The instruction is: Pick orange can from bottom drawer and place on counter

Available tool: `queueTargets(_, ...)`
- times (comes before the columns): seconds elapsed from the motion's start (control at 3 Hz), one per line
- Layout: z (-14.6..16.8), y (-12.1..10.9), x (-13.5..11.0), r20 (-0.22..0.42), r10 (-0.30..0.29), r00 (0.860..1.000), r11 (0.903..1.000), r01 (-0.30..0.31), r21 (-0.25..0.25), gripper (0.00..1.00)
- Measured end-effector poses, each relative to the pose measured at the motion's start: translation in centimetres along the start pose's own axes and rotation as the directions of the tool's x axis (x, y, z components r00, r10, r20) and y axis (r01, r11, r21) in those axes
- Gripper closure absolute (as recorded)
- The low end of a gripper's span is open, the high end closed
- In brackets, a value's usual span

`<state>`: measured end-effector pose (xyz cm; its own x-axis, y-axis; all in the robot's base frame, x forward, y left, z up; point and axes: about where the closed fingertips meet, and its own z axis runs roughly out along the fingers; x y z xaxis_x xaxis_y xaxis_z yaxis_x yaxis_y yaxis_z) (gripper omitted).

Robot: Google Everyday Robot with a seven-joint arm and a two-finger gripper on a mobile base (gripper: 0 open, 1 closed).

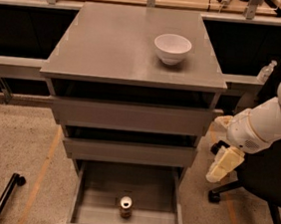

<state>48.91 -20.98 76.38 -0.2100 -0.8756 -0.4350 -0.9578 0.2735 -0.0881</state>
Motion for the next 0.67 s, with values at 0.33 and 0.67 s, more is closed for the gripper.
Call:
queueTargets(0.33, 5.2, -1.4, 1.8, 0.040, 0.028, 0.999, 0.9988, -0.026, -0.041, 0.00)
queueTargets(0.67, 6.6, -1.4, 2.3, 0.044, 0.038, 0.998, 0.9975, -0.035, -0.061, 0.00)
